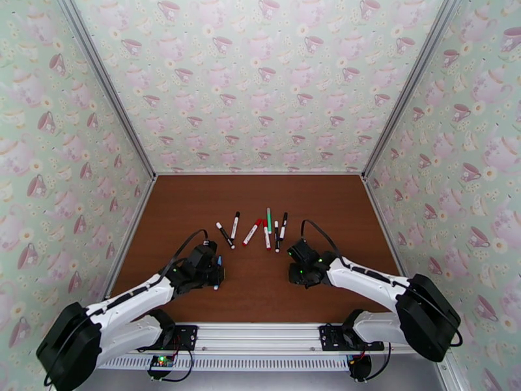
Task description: Open the pen caps
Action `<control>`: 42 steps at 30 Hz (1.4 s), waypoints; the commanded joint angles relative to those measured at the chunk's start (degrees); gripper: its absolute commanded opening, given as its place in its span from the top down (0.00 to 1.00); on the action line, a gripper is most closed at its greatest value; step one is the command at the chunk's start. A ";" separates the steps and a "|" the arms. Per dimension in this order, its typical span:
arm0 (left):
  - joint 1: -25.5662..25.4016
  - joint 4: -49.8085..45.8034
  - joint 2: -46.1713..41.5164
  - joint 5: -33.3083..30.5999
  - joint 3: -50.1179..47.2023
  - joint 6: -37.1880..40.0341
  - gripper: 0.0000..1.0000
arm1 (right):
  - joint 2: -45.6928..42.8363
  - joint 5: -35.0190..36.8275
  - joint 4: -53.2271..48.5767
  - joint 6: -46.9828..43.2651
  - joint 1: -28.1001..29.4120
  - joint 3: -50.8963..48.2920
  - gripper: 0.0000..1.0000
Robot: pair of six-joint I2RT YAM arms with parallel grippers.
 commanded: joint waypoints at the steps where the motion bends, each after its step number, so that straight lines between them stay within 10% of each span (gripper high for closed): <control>1: -1.36 -1.46 2.00 -4.01 2.32 1.00 0.89 | -2.89 -0.37 0.99 -1.14 -0.25 1.98 0.58; 20: -3.19 -3.59 10.68 -8.19 5.55 -0.57 0.82 | -12.79 -2.57 2.32 -2.50 -0.23 2.33 0.05; 42: -2.85 -7.84 9.95 -6.64 8.58 -2.75 0.60 | -14.18 -2.14 3.99 -4.70 -0.23 2.95 0.01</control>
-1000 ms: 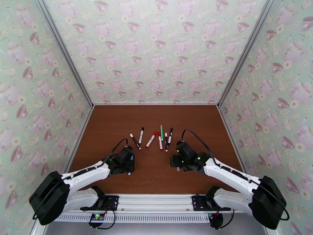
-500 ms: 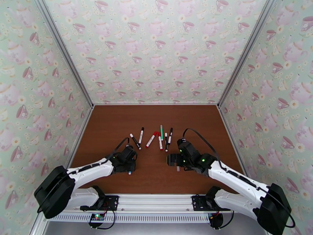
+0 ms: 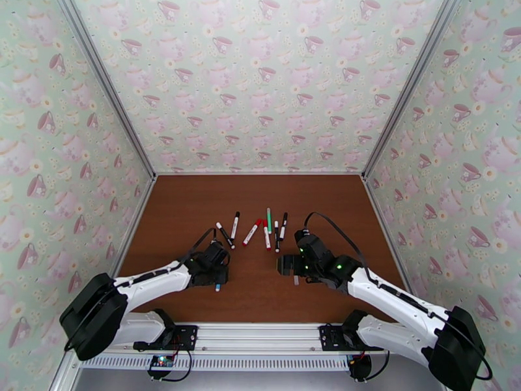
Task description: Open the pen caps
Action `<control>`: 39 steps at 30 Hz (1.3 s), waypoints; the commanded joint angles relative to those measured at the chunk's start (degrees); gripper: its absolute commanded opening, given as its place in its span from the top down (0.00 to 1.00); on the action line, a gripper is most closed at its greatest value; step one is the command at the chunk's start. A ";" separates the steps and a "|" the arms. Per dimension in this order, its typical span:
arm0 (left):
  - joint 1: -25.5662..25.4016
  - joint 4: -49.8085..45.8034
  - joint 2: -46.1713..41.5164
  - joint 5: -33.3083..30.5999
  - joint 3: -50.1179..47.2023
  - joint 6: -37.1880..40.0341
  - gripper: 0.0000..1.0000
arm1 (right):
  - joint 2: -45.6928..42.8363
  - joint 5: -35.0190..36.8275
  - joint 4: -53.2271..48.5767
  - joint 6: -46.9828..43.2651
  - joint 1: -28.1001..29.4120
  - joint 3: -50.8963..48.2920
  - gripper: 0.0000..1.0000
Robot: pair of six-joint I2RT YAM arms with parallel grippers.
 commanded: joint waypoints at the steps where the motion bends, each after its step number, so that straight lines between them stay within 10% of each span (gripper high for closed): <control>1: 0.34 -4.13 -1.82 0.18 2.24 -0.72 0.57 | -1.71 0.91 2.12 -1.78 -0.30 1.81 0.01; 39: 13.62 -9.86 30.21 -0.12 36.17 -7.07 0.58 | -3.78 -7.21 9.17 -4.41 -0.24 2.59 0.04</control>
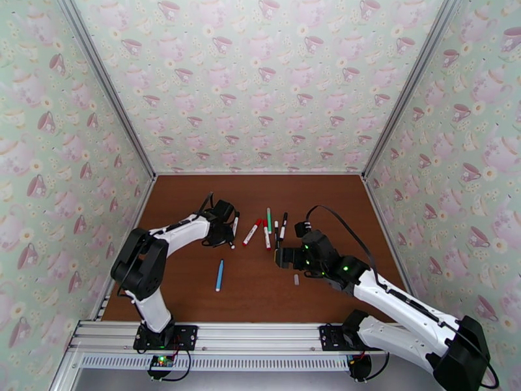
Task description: Open the pen caps
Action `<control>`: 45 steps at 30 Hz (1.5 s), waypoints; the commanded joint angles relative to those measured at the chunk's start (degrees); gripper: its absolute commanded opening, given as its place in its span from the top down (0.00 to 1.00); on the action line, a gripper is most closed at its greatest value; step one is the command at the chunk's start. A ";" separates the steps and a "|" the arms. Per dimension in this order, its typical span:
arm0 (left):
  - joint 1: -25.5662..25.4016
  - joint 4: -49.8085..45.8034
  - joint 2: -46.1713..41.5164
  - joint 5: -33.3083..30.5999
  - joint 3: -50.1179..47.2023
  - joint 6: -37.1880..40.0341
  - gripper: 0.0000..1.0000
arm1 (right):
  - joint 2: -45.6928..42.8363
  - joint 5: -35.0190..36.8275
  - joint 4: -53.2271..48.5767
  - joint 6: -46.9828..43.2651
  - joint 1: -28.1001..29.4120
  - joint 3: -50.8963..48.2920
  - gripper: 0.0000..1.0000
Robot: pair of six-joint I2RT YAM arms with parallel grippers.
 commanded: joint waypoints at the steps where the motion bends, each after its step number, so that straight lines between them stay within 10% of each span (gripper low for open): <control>1: 0.59 0.90 1.84 -1.30 1.91 -0.16 0.58 | -0.60 -6.26 4.36 -2.51 -0.24 0.79 0.03; 29: 2.95 3.34 7.35 -1.96 0.86 3.15 0.76 | 2.50 -5.96 5.57 -2.55 -0.24 1.36 0.03; 45: 1.14 12.83 -9.70 4.04 -8.82 8.47 0.81 | 2.74 -4.02 4.81 1.64 -0.26 2.42 0.06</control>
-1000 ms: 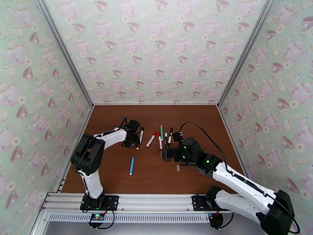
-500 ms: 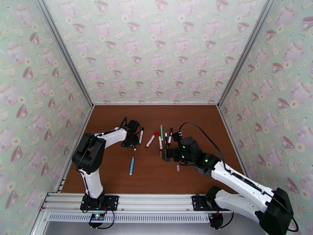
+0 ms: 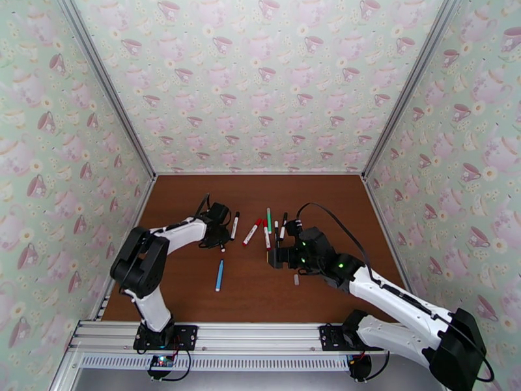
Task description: Open the pen caps
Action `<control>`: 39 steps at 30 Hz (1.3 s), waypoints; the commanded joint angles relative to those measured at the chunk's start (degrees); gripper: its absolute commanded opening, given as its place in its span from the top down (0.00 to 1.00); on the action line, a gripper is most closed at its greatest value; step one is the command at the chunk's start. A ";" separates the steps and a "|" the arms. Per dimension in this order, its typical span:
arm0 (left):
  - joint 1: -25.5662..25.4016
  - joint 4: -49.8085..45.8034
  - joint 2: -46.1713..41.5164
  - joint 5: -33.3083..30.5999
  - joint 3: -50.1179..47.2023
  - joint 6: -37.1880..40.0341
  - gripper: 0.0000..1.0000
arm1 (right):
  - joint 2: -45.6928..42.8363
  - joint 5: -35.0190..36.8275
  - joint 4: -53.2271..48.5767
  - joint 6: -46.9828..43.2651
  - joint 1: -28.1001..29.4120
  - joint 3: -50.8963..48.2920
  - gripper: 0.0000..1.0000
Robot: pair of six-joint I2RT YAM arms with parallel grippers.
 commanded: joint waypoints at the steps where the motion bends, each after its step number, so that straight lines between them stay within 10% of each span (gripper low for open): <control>1: -1.23 5.10 -5.90 4.52 -3.00 4.20 0.81 | -0.58 3.44 -1.24 4.32 -0.28 1.95 0.07; 19: -21.73 15.53 -15.62 15.65 -10.59 14.74 0.83 | -0.36 -4.55 -1.04 13.10 -4.92 5.38 0.31; 39: -27.17 18.87 -20.27 22.75 -11.17 13.43 0.84 | 4.35 -13.66 1.98 14.17 -9.01 6.88 0.46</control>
